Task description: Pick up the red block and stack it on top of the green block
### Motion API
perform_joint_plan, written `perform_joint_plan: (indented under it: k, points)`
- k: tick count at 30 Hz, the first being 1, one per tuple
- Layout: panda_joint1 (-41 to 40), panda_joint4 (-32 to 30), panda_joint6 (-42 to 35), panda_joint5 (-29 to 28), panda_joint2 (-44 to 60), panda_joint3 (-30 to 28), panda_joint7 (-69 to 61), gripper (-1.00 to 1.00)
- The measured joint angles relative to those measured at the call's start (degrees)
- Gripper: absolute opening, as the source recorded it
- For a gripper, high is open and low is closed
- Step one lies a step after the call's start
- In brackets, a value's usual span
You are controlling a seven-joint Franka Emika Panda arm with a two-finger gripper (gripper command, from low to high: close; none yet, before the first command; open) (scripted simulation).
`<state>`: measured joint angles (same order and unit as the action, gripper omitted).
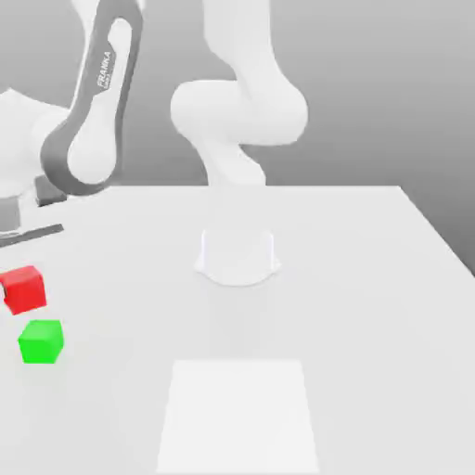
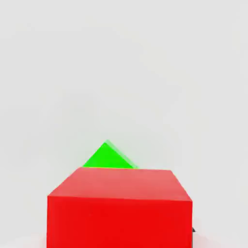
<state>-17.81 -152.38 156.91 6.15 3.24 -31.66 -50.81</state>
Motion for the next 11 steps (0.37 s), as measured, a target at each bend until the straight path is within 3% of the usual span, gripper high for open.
perform_joint_plan:
  k: [9,10,11]
  points:
    - [-2.43,0.34,4.33,9.73,7.32,4.66,-7.06,-1.0]
    - [-2.82,0.37,4.81,10.62,8.18,5.32,-7.72,1.0]
    - [-2.82,0.37,4.8,10.62,8.18,5.32,-7.72,1.0]
